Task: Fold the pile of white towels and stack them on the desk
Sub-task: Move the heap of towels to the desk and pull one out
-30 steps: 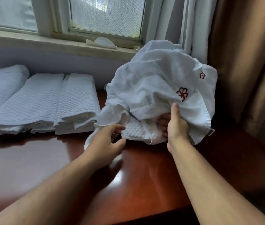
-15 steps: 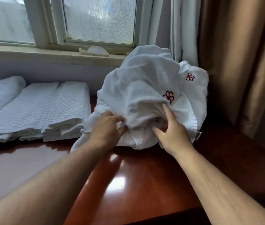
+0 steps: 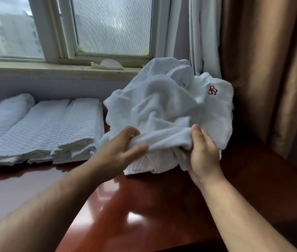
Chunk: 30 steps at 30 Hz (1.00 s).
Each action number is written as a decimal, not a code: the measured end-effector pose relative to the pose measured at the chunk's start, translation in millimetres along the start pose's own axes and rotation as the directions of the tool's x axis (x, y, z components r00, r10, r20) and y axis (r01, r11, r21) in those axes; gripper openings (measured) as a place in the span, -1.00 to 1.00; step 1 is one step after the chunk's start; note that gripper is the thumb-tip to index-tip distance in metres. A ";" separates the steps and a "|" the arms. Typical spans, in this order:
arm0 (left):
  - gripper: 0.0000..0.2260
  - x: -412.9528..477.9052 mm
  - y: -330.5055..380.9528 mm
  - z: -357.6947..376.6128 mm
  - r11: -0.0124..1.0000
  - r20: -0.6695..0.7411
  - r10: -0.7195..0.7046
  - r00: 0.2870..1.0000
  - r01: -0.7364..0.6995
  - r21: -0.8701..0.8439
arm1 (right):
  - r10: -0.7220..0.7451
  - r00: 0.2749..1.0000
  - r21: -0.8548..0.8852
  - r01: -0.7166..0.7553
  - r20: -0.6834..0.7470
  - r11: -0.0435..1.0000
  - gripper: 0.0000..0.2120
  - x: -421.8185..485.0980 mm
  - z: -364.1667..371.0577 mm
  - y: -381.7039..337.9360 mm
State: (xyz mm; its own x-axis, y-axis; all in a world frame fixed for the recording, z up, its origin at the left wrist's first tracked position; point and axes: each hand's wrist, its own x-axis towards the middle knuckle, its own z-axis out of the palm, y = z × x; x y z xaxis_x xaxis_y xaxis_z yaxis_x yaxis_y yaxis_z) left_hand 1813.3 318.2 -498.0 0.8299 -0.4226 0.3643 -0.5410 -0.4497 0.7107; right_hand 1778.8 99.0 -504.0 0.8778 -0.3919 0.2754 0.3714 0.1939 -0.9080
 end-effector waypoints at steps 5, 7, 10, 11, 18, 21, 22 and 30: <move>-0.54 -9.8 -6.6 -18.0 0.883 -0.156 0.099 0.983 -0.014 0.470 | 0.269 0.870 0.295 -0.407 0.414 0.864 -0.29 -32.2 22.5 -29.3; -0.87 -9.0 -6.1 -22.9 0.967 -0.246 0.035 0.969 0.030 0.252 | 0.257 0.857 0.336 -0.427 0.447 0.839 -0.25 -35.6 23.3 -34.7; -0.77 -9.2 2.3 -28.4 0.996 -0.107 -0.090 0.990 0.087 -0.030 | 0.198 0.972 0.199 -0.221 0.126 0.955 -0.32 -27.8 18.4 -32.0; -0.70 -10.8 8.7 -29.0 0.996 -0.077 -0.093 0.993 0.093 -0.003 | 0.143 0.987 0.067 -0.148 0.074 0.987 -0.28 -27.5 15.4 -30.5; -0.63 -24.4 44.8 -42.4 0.923 0.325 -0.143 0.935 0.245 -0.297 | 0.086 0.932 -0.303 0.027 0.353 0.953 -0.29 -43.5 11.9 20.2; -0.63 -27.6 36.5 -44.7 0.937 0.289 -0.034 0.957 0.132 -0.325 | 0.148 0.955 -0.276 -0.074 0.258 0.958 -0.55 -41.4 14.0 26.8; -0.58 -29.2 28.4 -42.3 0.940 0.243 -0.027 0.970 0.108 -0.324 | 0.162 0.963 -0.235 -0.110 0.214 0.966 -0.66 -39.9 13.7 29.1; -0.06 -30.1 -57.3 -18.5 0.804 0.192 -0.129 0.973 -0.011 0.595 | 0.299 0.939 -0.123 -0.322 -0.171 0.939 -0.76 -20.8 -8.2 11.6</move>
State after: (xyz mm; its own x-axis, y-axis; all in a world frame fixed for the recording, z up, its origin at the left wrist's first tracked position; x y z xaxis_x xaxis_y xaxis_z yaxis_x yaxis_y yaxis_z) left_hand 1821.9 371.2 -538.6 0.8509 -0.5045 0.1467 -0.5252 -0.8248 0.2094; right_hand 1762.4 102.0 -522.9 0.8836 -0.4633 -0.0673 0.0291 0.1979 -0.9798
